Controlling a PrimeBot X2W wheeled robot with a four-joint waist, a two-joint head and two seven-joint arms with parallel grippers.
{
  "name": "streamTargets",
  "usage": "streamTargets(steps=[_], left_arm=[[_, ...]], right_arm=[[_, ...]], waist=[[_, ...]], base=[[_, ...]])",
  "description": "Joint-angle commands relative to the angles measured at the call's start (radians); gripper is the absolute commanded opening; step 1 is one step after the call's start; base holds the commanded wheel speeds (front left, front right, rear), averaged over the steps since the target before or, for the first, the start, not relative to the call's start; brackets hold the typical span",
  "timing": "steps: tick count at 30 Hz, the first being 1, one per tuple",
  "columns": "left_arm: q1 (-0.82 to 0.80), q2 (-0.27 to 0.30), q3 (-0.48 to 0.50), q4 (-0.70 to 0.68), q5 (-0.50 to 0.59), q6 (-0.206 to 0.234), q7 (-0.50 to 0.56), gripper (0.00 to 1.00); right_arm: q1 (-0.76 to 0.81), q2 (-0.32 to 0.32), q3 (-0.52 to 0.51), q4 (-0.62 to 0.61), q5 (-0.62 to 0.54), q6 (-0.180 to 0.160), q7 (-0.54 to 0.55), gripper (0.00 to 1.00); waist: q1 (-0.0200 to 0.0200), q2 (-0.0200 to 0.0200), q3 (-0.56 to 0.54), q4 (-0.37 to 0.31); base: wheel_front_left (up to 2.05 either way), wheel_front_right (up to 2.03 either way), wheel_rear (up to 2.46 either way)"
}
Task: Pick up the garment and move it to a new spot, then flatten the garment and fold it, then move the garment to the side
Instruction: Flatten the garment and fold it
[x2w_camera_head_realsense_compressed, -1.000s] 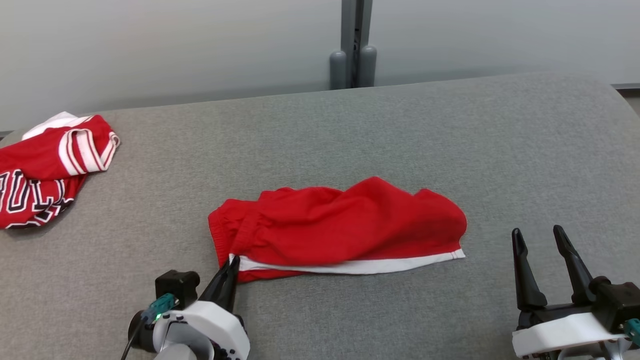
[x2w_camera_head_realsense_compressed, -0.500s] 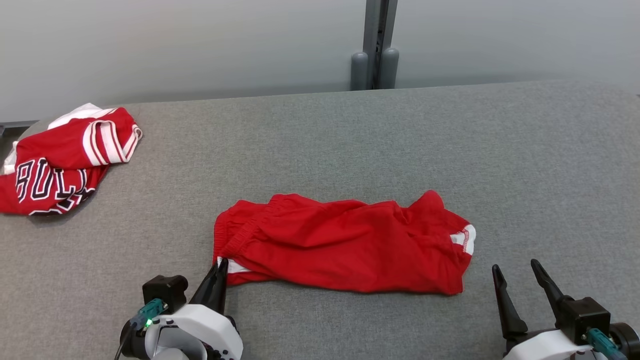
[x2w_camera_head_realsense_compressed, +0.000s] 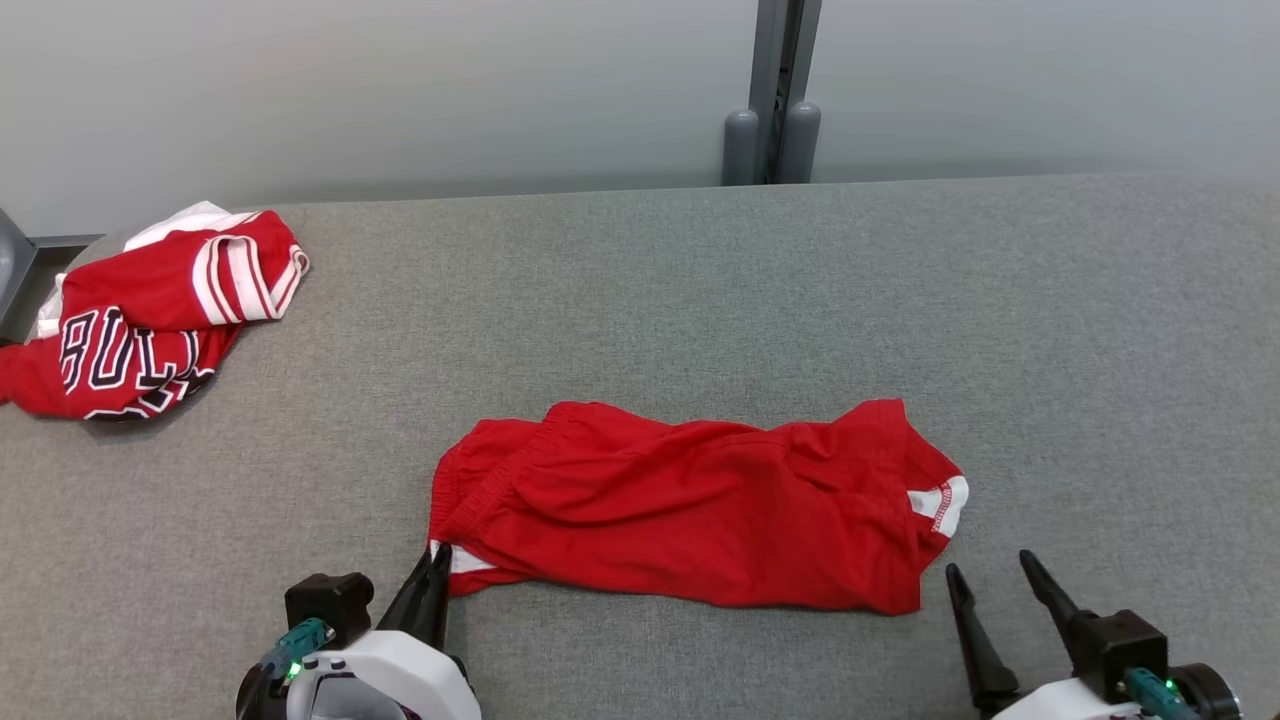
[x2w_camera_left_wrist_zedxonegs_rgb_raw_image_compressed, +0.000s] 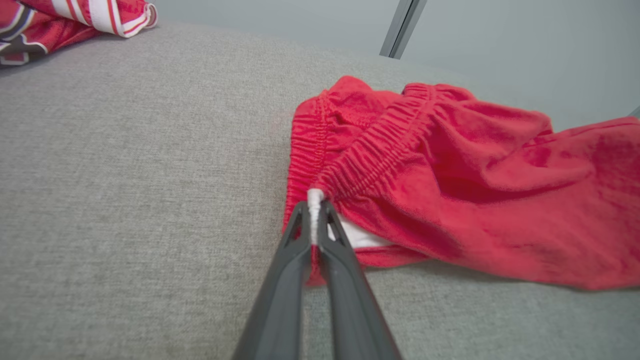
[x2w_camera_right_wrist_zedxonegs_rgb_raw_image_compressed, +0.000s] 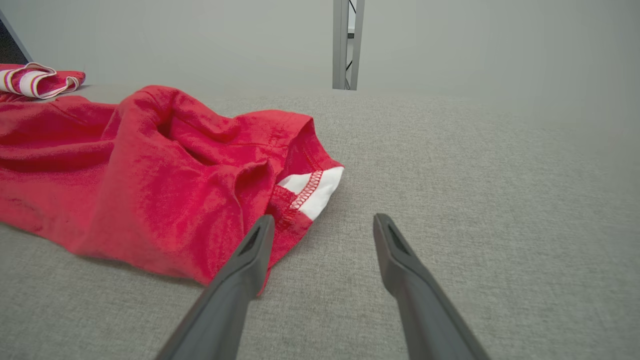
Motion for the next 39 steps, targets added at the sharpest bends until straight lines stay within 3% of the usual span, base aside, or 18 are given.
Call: streamTargets(steps=[1,8,9,12,13,15,16,21,29,38,39], left_arm=[[-0.003,0.005,0.006,0.002,0.008,-0.006,-0.002,0.0],[-0.001,-0.007,0.005,0.01,0.022,-0.015,-0.002,0.0],[-0.001,-0.009,0.003,0.01,0.024,-0.016,-0.002,0.0],[-0.003,-0.015,0.0,0.013,0.03,-0.021,-0.002,0.0],[-0.004,-0.017,-0.001,0.014,0.033,-0.023,-0.002,0.0],[-0.006,-0.018,-0.001,0.016,0.035,-0.025,-0.002,0.0],[-0.008,-0.019,-0.002,0.017,0.037,-0.026,-0.002,0.0],[-0.02,-0.021,0.002,0.01,0.046,-0.032,-0.002,0.0],[-0.032,-0.027,0.006,-0.029,0.061,-0.043,-0.002,0.0],[-0.06,-0.034,-0.003,-0.078,0.081,-0.058,-0.001,0.0],[-0.062,-0.035,-0.003,-0.084,0.083,-0.059,-0.001,0.0]], right_arm=[[-0.004,-0.006,0.01,0.006,-0.001,0.0,-0.005,1.0],[-0.041,-0.007,0.123,0.055,0.025,0.0,-0.005,0.98],[-0.05,-0.007,0.133,0.07,0.028,0.0,-0.005,0.88],[-0.105,-0.007,0.156,0.153,0.028,0.0,-0.005,0.46],[-0.123,-0.006,0.163,0.177,0.028,0.0,-0.005,0.41],[-0.157,-0.006,0.17,0.232,0.027,0.0,-0.005,0.04],[-0.176,-0.006,0.177,0.26,0.03,0.0,-0.005,0.0],[-0.286,-0.01,0.177,0.314,0.017,0.0,-0.005,0.0],[-0.457,-0.068,0.194,0.33,-0.007,0.0,-0.005,0.0],[-0.693,-0.132,0.242,0.53,0.0,0.0,-0.005,0.0],[-0.711,-0.131,0.244,0.552,0.001,0.0,-0.005,0.25]], waist=[[-0.0001,0.0,-0.002,0.003],[-0.0001,0.0,-0.011,0.023],[-0.0001,0.0,-0.012,0.026],[-0.0001,0.0,-0.011,0.04],[-0.0001,0.0,-0.01,0.043],[-0.0001,0.0,-0.008,0.049],[-0.0001,0.0,-0.006,0.053],[-0.0001,0.0,0.011,0.065],[-0.0001,0.0,0.043,0.084],[-0.0001,0.0,0.104,0.127],[-0.0001,0.0,0.108,0.128]], base=[[0.0,0.0,0.0],[0.0,0.0,0.0],[0.0,0.0,0.0],[0.0,0.0,0.0],[0.0,0.0,0.0],[0.0,0.0,0.0],[0.0,0.0,0.0],[0.0,0.0,0.0],[0.0,0.0,0.0],[0.0,0.0,0.0],[0.0,0.0,0.0]])
